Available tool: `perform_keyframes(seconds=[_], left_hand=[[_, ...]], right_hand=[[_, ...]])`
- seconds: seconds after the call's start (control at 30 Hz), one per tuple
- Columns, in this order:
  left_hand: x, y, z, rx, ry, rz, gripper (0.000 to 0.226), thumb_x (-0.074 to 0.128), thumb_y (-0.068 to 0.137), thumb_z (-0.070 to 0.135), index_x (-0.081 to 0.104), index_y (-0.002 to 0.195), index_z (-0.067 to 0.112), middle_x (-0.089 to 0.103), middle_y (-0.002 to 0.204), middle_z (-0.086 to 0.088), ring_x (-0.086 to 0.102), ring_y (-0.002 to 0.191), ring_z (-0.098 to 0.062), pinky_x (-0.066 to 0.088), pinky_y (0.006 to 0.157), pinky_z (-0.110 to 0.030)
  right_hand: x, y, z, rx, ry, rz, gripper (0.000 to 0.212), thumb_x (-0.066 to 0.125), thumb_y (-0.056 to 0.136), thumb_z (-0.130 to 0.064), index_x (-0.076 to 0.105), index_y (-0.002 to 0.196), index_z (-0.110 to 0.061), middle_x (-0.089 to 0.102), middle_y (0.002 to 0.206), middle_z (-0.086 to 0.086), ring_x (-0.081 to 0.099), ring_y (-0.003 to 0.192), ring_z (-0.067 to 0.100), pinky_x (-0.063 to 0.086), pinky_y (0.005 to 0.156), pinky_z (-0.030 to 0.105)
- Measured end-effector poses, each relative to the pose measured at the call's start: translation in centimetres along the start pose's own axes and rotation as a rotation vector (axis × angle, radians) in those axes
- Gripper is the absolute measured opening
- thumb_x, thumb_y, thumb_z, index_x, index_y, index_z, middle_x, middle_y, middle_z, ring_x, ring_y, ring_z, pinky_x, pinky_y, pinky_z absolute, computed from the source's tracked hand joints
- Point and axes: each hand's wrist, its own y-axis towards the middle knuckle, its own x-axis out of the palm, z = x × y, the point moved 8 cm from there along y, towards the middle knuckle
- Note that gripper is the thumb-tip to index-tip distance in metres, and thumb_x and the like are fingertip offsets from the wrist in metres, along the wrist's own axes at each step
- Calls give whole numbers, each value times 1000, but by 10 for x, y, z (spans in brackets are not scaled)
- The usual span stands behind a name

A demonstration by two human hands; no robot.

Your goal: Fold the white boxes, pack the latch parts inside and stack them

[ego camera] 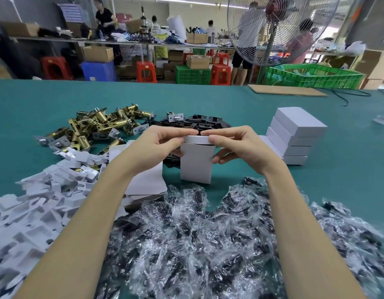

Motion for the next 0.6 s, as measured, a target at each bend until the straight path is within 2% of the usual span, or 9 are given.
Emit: perform_keyframes(seconds=[0.13,0.3,0.47,0.6], left_hand=[[-2,0,-4,-1,-13,-15,34,54,106,15,72,125,36,72,121,19,73,105,-11,58,95,-31],[0,2,-2,42,-2,51,23,64,101,20,76,117,32,77,111,10,74,99,-19,61,91,-43],[3,3,5,113,54,70,15,73,94,24,72,108,31,75,103,9,75,87,-16,64,75,-39],[7,1,10,200,131,116,18,75,93,27,71,109,33,73,98,12,74,77,-18,63,68,-38]], right_hand=[[2,1,1,0,-13,0,18,75,92,-28,81,107,-36,79,100,5,75,70,19,62,69,29],[1,1,1,-23,-22,22,17,75,93,-27,81,105,-38,80,99,4,75,68,19,63,69,31],[3,1,0,-59,-44,59,18,74,94,-29,81,101,-44,80,94,-1,73,64,16,61,65,26],[2,-1,2,-89,-45,83,20,71,97,-27,80,105,-43,80,97,-3,72,63,15,59,65,25]])
